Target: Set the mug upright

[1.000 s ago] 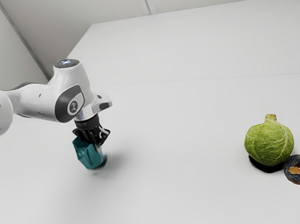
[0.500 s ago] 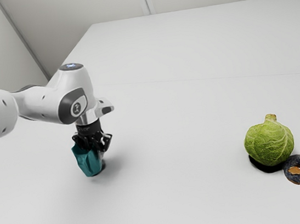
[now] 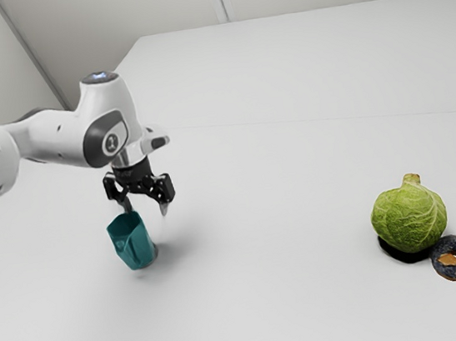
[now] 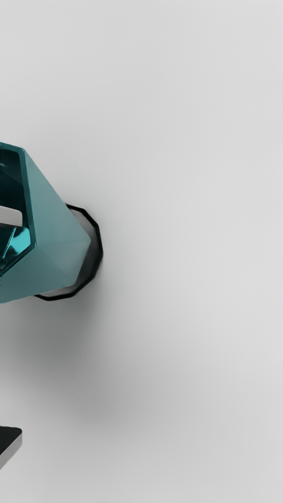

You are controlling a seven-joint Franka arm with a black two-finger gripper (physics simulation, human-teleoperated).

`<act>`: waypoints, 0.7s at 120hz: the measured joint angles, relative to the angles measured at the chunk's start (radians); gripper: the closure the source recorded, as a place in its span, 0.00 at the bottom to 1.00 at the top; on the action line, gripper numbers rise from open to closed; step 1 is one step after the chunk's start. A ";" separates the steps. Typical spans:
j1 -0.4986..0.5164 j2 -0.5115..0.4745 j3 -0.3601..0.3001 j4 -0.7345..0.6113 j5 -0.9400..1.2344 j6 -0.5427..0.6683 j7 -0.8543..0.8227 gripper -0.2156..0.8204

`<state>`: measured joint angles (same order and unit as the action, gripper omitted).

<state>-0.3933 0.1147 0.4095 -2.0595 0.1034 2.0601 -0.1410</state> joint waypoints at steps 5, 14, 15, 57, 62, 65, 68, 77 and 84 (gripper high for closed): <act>0.000 -0.002 0.000 0.009 -0.001 -0.005 0.001 0.25; 0.000 -0.008 0.000 0.026 -0.003 -0.012 0.004 0.24; 0.000 -0.008 0.000 0.028 -0.003 -0.013 0.004 0.24; 0.013 -0.061 -0.012 0.212 0.014 -0.091 0.095 0.21; 0.020 -0.065 -0.019 0.246 0.014 -0.119 0.107 0.21; 0.038 -0.072 -0.037 0.261 0.013 -0.136 0.113 0.21; 0.066 -0.081 -0.064 0.272 0.013 -0.151 0.120 0.21; 0.111 -0.097 -0.103 0.318 0.014 -0.196 0.137 0.21; 0.123 -0.100 -0.109 0.353 0.013 -0.227 0.150 0.21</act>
<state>-0.2707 0.0144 0.3003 -1.7062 0.1162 1.8333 0.0088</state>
